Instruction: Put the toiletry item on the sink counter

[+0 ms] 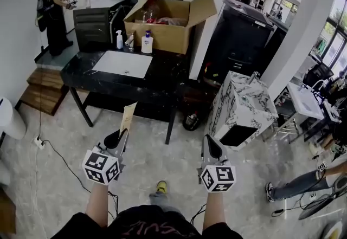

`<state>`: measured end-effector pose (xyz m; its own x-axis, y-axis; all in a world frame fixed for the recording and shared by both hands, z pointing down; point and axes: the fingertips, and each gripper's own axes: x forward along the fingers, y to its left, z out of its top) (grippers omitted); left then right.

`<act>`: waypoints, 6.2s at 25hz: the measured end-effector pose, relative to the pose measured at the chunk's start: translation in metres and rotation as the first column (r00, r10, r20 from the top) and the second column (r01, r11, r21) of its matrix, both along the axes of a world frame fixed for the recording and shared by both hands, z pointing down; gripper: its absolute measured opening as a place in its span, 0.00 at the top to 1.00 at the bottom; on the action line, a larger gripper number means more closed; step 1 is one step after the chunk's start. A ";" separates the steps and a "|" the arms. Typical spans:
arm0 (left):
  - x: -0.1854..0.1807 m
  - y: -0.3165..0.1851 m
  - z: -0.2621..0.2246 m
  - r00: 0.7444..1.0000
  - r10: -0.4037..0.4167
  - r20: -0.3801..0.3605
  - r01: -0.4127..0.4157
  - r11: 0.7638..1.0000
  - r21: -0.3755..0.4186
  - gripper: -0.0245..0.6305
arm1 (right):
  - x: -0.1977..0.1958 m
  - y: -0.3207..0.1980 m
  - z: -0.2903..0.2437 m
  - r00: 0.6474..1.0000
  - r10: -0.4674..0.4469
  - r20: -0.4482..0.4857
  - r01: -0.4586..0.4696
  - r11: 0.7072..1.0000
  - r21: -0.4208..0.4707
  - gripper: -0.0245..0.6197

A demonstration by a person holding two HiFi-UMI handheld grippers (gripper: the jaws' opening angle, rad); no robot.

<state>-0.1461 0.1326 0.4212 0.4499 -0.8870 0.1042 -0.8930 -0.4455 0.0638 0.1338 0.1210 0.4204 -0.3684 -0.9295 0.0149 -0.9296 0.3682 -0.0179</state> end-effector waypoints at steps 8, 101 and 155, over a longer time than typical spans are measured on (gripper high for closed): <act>0.006 -0.085 0.010 1.000 -0.016 0.006 0.017 0.999 -0.030 0.92 | 0.004 -0.091 0.011 1.000 -0.017 0.007 0.017 0.999 -0.027 0.94; 0.027 -0.609 0.065 0.986 0.166 -0.032 -0.168 0.954 -0.246 0.91 | -0.020 -0.580 -0.004 0.995 0.088 0.048 -0.086 0.996 -0.035 0.94; 0.042 -0.617 0.203 0.981 0.156 0.116 -0.065 0.824 -0.563 0.85 | 0.001 -0.590 0.030 0.993 0.100 0.060 -0.094 0.990 -0.104 0.94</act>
<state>-0.1036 -0.4840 0.6246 0.4796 -0.6034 0.6371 -0.8589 -0.4716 0.1999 0.1345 -0.4694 0.4502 -0.2797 -0.9559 0.0893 -0.9565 0.2694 -0.1117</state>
